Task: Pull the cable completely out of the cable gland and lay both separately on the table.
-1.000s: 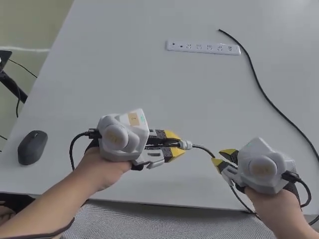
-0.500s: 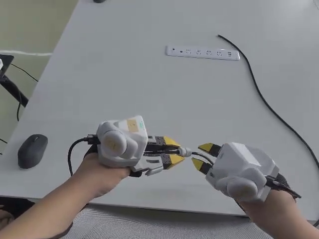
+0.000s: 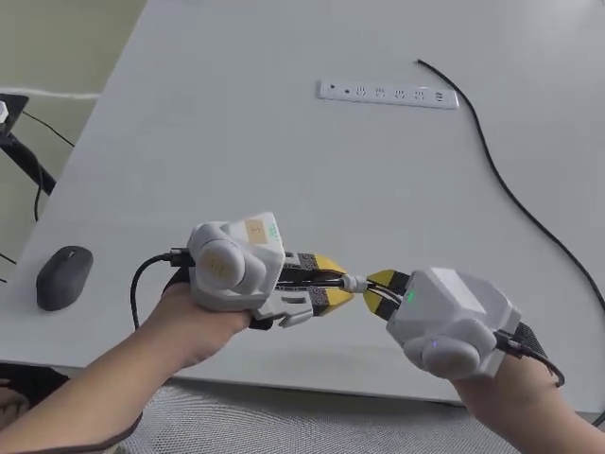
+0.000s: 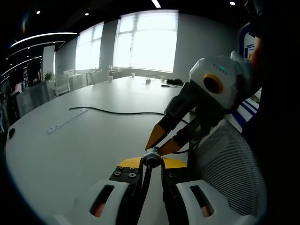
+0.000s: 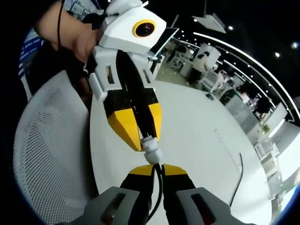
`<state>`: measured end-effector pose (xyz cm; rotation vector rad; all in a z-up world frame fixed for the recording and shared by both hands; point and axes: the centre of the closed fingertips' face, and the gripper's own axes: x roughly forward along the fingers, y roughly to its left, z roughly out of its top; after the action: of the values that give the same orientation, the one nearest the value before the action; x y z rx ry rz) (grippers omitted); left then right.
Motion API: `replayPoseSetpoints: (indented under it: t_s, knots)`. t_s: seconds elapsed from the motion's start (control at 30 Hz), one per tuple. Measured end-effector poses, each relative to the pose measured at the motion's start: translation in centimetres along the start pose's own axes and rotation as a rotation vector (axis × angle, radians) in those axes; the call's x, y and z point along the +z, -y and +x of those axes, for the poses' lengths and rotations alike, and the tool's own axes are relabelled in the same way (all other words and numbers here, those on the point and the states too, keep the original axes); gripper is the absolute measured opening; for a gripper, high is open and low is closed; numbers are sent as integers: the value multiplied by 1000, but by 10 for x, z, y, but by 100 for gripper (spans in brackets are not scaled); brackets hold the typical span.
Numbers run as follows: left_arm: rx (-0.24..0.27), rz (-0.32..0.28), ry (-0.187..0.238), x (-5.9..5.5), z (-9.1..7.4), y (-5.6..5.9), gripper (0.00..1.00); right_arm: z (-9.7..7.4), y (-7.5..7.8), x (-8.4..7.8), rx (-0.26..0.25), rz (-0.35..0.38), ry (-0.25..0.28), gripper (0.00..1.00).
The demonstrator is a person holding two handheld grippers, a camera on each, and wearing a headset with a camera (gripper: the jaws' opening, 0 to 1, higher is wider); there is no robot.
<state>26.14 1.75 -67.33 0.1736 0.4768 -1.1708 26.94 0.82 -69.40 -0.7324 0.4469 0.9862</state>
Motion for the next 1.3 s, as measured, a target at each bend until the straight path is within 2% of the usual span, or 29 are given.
replayPoseSetpoints:
  t_s: [0.47, 0.57, 0.9, 1.0, 1.2, 1.3]
  knots:
    - [1, -6, 12, 4, 2, 0, 15, -3, 7, -3, -22, 55, 17, 0]
    - [3, -5, 15, 5, 3, -1, 15, -2, 10, -8, -26, 72, 7, 0]
    - [6, -10, 24, 8, 3, -2, 15, -4, 18, -31, -34, 261, -10, 0]
    - [7, -10, 25, 8, 4, -2, 15, -4, 20, -37, -32, 359, -9, 0]
    - [11, -15, 31, 9, 4, -5, 15, -4, 25, -50, -40, 469, -14, 0]
    - [12, -16, 31, 9, 4, -5, 15, -3, 25, -59, -40, 516, -34, 0]
